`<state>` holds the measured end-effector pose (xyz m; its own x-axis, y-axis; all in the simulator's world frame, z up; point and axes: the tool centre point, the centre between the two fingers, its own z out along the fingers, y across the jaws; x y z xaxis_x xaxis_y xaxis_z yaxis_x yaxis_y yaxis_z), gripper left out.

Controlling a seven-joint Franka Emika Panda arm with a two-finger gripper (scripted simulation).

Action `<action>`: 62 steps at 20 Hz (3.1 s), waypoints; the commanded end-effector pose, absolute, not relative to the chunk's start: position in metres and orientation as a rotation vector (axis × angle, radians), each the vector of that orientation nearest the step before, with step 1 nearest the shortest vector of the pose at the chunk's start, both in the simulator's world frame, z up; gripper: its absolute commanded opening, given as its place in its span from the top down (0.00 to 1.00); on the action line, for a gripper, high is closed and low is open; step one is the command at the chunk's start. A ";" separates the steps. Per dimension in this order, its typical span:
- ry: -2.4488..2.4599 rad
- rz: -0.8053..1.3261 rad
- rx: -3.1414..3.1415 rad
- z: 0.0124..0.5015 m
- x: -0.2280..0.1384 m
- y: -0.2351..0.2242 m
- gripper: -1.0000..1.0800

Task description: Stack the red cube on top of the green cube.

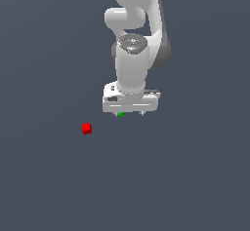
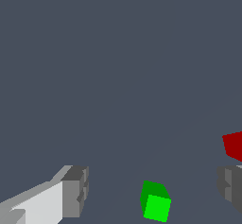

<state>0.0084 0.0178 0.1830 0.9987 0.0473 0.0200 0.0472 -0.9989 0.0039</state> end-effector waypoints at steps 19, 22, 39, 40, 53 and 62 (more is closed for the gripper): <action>0.197 0.020 3.133 0.141 -0.008 -0.062 0.04; 0.240 0.016 3.130 0.126 -0.012 -0.090 0.04; 0.397 0.001 3.116 0.072 -0.016 -0.194 0.04; 0.399 0.000 3.116 0.071 -0.016 -0.196 0.04; 0.400 0.000 3.116 0.043 -0.016 -0.197 0.04; 0.402 0.000 3.116 0.020 -0.015 -0.198 0.04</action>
